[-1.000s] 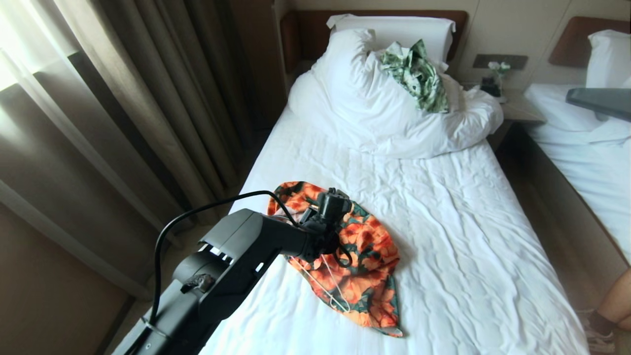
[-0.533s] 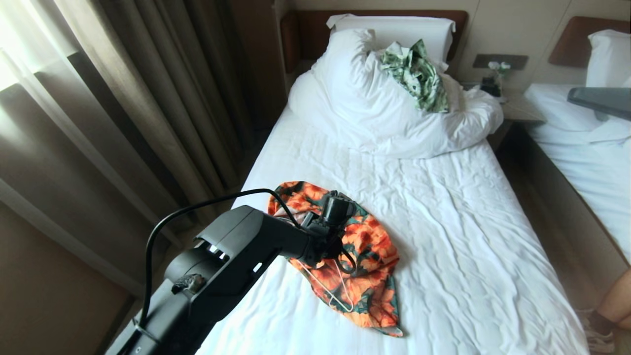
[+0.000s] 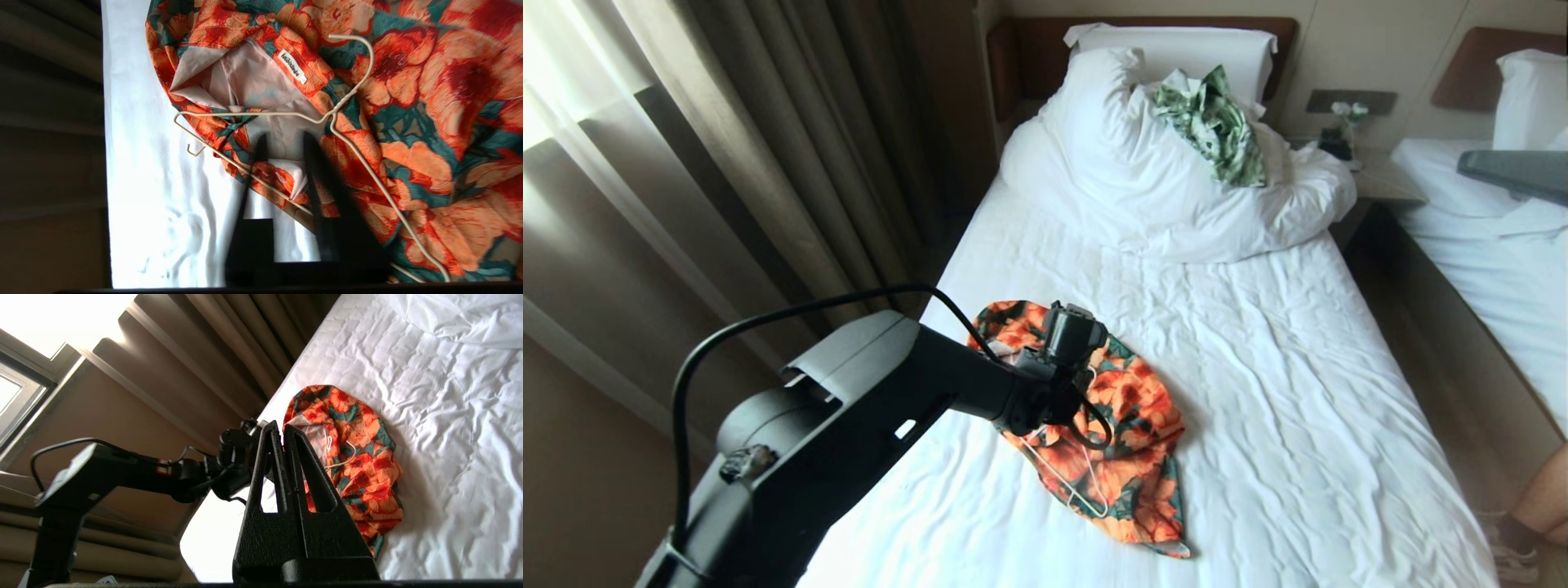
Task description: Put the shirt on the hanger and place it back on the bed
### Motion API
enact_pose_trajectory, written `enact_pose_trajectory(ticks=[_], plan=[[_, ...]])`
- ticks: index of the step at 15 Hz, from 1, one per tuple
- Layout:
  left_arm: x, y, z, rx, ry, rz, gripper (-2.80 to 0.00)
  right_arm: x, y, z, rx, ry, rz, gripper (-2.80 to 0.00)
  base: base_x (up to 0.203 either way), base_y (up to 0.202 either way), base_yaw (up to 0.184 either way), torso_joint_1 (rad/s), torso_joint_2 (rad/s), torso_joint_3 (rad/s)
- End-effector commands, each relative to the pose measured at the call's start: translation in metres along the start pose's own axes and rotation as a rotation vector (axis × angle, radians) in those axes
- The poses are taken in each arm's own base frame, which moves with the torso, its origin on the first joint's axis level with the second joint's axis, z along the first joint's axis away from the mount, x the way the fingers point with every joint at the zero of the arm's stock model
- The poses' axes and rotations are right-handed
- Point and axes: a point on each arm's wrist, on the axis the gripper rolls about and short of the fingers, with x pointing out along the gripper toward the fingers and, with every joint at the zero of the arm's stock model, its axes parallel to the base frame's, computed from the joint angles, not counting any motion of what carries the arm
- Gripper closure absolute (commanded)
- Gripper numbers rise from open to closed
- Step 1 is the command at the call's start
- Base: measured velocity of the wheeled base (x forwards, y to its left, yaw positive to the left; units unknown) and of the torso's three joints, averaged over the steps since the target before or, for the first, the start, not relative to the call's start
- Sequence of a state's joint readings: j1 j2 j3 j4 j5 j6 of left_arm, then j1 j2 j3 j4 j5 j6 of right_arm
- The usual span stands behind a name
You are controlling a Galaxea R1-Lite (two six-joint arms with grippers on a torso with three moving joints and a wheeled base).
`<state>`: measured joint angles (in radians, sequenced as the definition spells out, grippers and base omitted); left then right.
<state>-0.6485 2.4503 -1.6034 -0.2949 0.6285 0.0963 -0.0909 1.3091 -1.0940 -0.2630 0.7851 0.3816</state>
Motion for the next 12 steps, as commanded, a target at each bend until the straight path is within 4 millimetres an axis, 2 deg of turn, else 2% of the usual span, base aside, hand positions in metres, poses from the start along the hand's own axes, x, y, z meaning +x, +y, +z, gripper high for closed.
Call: enact_pose_trajectory(ticks=[1, 3, 6, 8, 10, 12], plan=[[-0.027, 0.022, 0.022, -0.071, -0.045, -0.004, 0.00, 0.003, -0.002, -0.011, -0.009, 0.033, 0.005, 0.00, 0.000, 0.000, 0.000, 0.000, 0.00, 0.000], [-0.063, 0.055, 0.040, -0.166, -0.085, -0.016, 0.00, -0.004, -0.001, -0.030, -0.023, 0.068, -0.006, 0.00, 0.000, 0.000, 0.000, 0.000, 0.00, 0.000], [-0.125, 0.113, 0.050, -0.260, -0.158, -0.030, 0.00, -0.028, 0.019, -0.040, -0.060, 0.060, -0.046, 0.00, 0.000, 0.000, 0.000, 0.000, 0.00, 0.000], [-0.163, 0.149, 0.045, -0.313, -0.217, -0.016, 0.00, -0.045, 0.032, -0.049, -0.074, 0.057, -0.096, 0.00, 0.000, 0.000, 0.000, 0.000, 0.00, 0.000], [-0.216, 0.194, 0.042, -0.391, -0.321, 0.015, 0.00, -0.073, 0.056, -0.057, -0.116, 0.012, -0.141, 0.00, 0.000, 0.000, 0.000, 0.000, 0.00, 0.000], [-0.263, 0.228, 0.024, -0.448, -0.401, 0.049, 0.00, -0.099, 0.077, -0.070, -0.128, -0.002, -0.171, 0.00, 0.000, 0.000, 0.000, 0.000, 0.00, 0.000]])
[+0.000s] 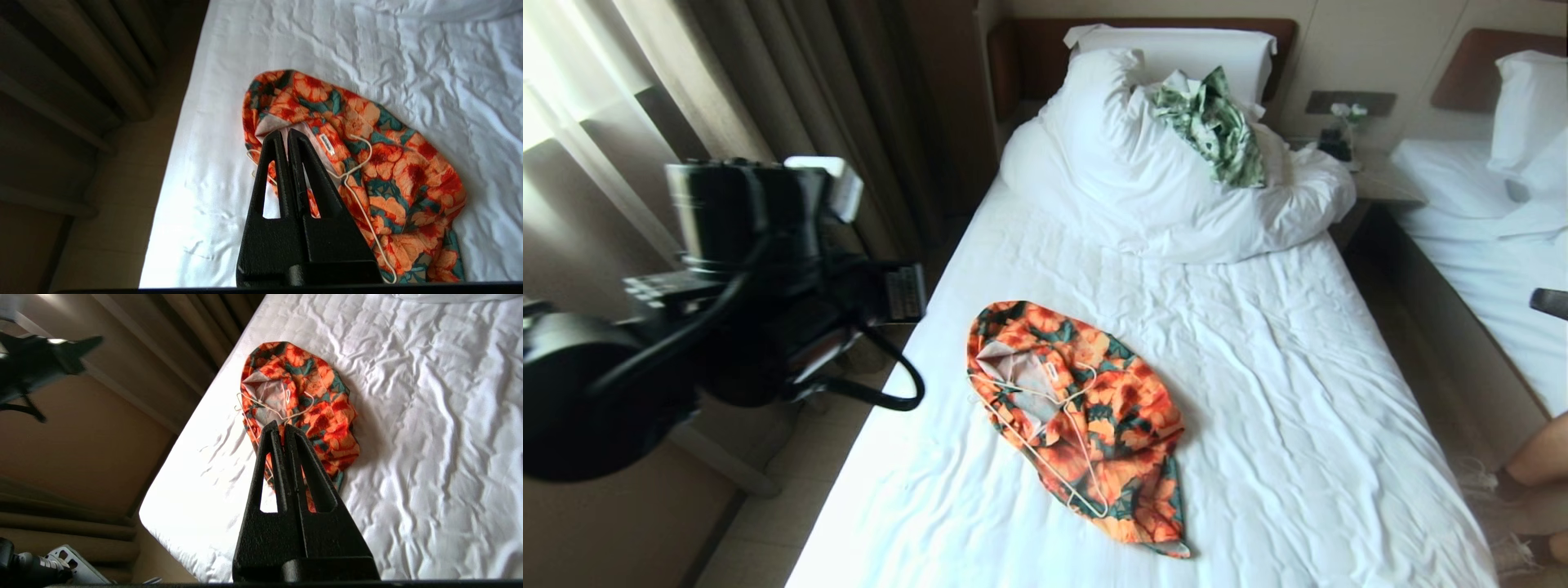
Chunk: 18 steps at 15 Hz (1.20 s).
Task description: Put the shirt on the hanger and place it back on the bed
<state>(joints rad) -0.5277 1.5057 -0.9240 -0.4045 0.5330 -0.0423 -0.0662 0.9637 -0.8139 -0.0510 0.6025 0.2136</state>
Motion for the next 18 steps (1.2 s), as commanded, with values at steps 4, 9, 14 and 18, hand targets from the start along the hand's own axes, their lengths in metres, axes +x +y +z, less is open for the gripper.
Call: enact_pose_trajectory(ticks=[4, 9, 14, 18], plan=[[-0.122, 0.079, 0.007, -0.129, -0.214, 0.040, 0.00, -0.078, 0.045, -0.042, -0.026, 0.000, -0.019, 0.00, 0.000, 0.000, 0.000, 0.000, 0.00, 0.000], [-0.198, 0.122, -0.010, -0.195, -0.342, 0.108, 0.00, -0.123, 0.065, -0.094, -0.095, -0.036, -0.048, 0.00, 0.000, 0.000, 0.000, 0.000, 0.00, 0.000], [-0.240, 0.138, -0.024, -0.190, -0.434, 0.390, 0.00, -0.122, 0.061, -0.100, -0.076, 0.006, -0.136, 0.00, 0.000, 0.000, 0.000, 0.000, 0.00, 0.000], [-0.253, 0.136, -0.074, -0.160, -0.393, 0.331, 0.00, -0.124, 0.055, -0.112, -0.077, 0.052, -0.038, 0.00, 0.000, 0.000, 0.000, 0.000, 0.00, 0.000]])
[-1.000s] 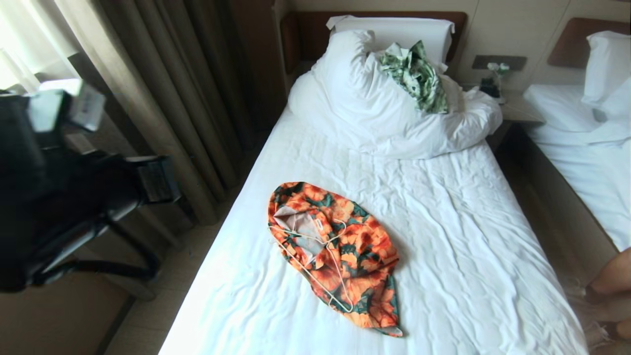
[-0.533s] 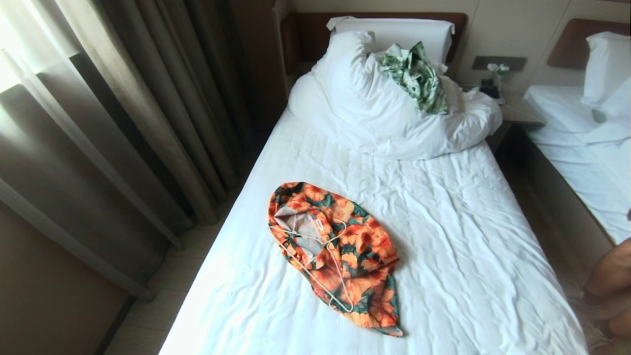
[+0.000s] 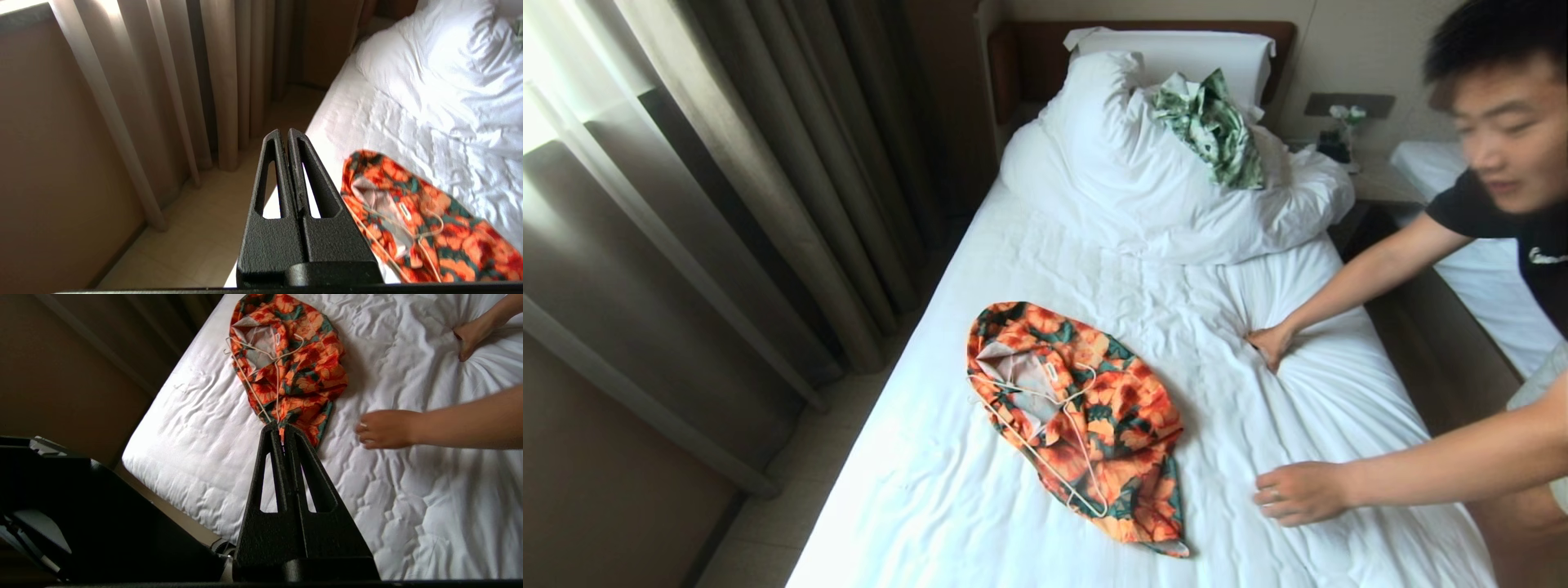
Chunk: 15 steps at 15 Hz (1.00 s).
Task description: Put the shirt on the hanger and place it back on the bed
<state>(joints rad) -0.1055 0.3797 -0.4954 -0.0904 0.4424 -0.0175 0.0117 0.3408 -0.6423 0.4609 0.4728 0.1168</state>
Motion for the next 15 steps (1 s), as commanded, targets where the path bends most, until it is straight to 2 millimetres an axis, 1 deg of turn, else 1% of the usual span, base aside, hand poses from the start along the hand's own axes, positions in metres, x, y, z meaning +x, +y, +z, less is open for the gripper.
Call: enact_pose_trajectory(ticks=[1, 4, 6, 8, 9, 10, 12, 15], plan=[[-0.014, 0.007, -0.019, -0.007, -0.008, -0.002, 0.00, -0.003, -0.001, -0.014, -0.005, 0.008, 0.022, 0.00, 0.000, 0.000, 0.000, 0.000, 0.00, 0.000], [-0.008, 0.004, -0.053, 0.013, 0.081, -0.016, 0.00, -0.005, -0.004, -0.043, -0.080, 0.001, -0.006, 0.00, 0.000, 0.000, 0.000, 0.000, 0.00, 0.000], [-0.006, 0.002, -0.071, 0.018, 0.111, -0.098, 0.00, -0.005, -0.007, -0.056, -0.090, -0.012, -0.091, 0.00, 0.000, 0.000, 0.000, 0.000, 0.00, 0.000], [-0.006, -0.001, -0.090, 0.012, 0.151, -0.194, 0.00, -0.004, -0.011, -0.076, -0.114, -0.062, -0.168, 0.00, 0.000, 0.000, 0.000, 0.000, 0.00, 0.000], [-0.006, -0.001, -0.097, 0.010, 0.173, -0.236, 0.00, -0.002, -0.014, -0.088, -0.124, -0.084, -0.207, 0.00, 0.000, 0.000, 0.000, 0.000, 0.00, 0.000], [-0.006, -0.001, -0.101, 0.009, 0.184, -0.245, 0.00, 0.003, -0.019, -0.096, -0.130, -0.096, -0.271, 0.00, 0.000, 0.000, 0.000, 0.000, 0.00, 0.000], [-0.007, -0.002, -0.107, 0.007, 0.181, -0.293, 0.00, 0.011, -0.026, -0.102, -0.163, -0.135, -0.343, 0.00, 0.000, 0.000, 0.000, 0.000, 0.00, 0.000], [-0.008, -0.002, -0.124, 0.028, 0.179, -0.340, 0.00, 0.020, -0.033, -0.115, -0.181, -0.119, -0.399, 0.00, 0.000, 0.000, 0.000, 0.000, 0.00, 0.000]])
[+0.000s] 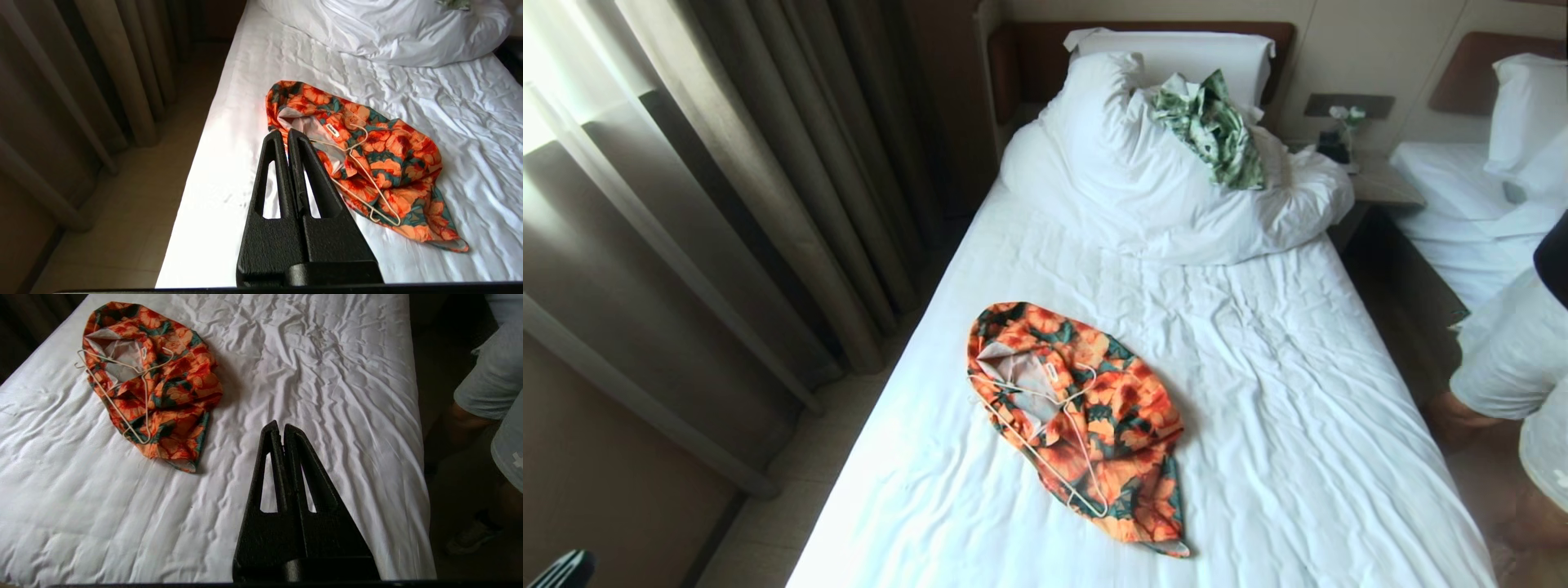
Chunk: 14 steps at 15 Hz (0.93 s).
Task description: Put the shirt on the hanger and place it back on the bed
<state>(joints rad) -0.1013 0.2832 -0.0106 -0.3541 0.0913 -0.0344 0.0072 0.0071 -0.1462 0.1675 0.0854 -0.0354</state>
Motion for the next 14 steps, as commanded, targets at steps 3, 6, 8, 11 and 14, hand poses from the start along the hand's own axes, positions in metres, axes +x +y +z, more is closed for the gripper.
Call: enact_pose_trajectory(ticks=[3, 6, 8, 11, 14], plan=[[0.001, 0.001, -0.013, 0.065, 0.038, 0.019, 0.00, 0.006, 0.000, -0.015, -0.002, 0.032, -0.021, 0.00, 0.000, 0.000, 0.000, 0.000, 0.00, 0.000], [0.001, 0.002, 0.003, 0.154, -0.012, 0.088, 0.00, 0.006, -0.001, -0.016, 0.000, 0.040, -0.030, 0.00, 0.000, 0.000, 0.000, 0.000, 0.00, 0.000], [0.000, 0.002, 0.002, 0.165, 0.043, 0.104, 0.00, 0.006, -0.001, -0.019, -0.001, 0.053, -0.054, 0.00, 0.000, 0.000, 0.000, 0.000, 0.00, 0.000], [0.000, 0.003, -0.003, 0.162, 0.060, 0.139, 0.00, 0.008, -0.001, -0.023, 0.008, 0.063, -0.060, 0.00, 0.000, 0.000, 0.000, 0.000, 0.00, 0.000], [-0.009, -0.001, 0.005, 0.181, 0.067, 0.095, 0.00, 0.008, -0.001, -0.023, 0.007, 0.064, -0.060, 0.00, 0.000, 0.000, 0.000, 0.000, 0.00, 0.000]])
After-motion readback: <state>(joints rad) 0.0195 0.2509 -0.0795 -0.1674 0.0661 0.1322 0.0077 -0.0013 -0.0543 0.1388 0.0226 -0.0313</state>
